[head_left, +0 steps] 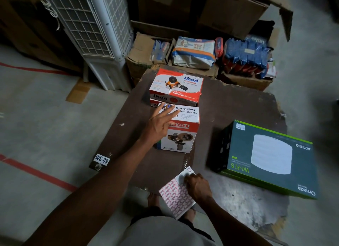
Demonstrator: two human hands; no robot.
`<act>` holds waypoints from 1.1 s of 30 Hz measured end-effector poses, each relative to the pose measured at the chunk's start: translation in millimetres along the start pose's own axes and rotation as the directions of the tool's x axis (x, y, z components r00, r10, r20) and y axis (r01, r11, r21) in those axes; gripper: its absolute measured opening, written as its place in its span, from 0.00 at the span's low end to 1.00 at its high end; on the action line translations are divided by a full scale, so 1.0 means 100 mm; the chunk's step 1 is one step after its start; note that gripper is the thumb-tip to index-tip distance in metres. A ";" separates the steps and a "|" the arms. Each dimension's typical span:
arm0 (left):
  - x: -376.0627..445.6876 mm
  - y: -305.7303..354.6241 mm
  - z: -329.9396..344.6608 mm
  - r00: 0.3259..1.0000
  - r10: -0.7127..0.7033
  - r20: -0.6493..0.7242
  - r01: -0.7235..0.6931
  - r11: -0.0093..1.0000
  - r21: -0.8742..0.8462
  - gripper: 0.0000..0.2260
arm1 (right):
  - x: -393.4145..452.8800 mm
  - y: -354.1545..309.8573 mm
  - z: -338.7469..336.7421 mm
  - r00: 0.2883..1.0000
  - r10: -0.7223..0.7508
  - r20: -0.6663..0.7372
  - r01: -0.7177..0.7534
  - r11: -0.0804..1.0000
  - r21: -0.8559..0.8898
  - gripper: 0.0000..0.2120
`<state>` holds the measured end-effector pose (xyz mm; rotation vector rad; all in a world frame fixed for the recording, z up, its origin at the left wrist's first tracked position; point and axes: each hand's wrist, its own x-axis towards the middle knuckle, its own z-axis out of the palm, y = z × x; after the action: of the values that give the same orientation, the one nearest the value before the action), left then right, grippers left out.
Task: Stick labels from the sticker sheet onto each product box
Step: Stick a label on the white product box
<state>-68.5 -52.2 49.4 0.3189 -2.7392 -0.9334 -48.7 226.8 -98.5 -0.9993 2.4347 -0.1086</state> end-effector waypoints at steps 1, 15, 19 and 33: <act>0.00 0.00 0.00 1.000 0.000 -0.002 0.000 1.000 -0.002 0.24 | 0.00 0.01 -0.01 1.000 -0.005 0.008 0.005 1.000 -0.001 0.11; -0.01 -0.04 0.04 1.000 0.004 -0.010 -0.004 1.000 -0.012 0.24 | -0.04 0.12 -0.12 0.992 -0.065 0.107 0.060 0.997 0.044 0.18; 0.00 -0.06 0.04 1.000 0.001 -0.012 -0.002 1.000 -0.013 0.24 | -0.05 0.18 -0.12 0.989 -0.094 0.115 0.085 0.993 0.081 0.20; 0.07 -0.09 0.04 1.000 0.006 -0.008 -0.007 1.000 -0.016 0.24 | -0.12 0.23 -0.03 0.949 0.250 -0.192 -0.068 0.758 0.649 0.03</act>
<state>-75.0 -58.7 41.4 0.3100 -2.7225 -0.9496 -57.0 251.3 -96.4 -0.4759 2.4140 -1.0043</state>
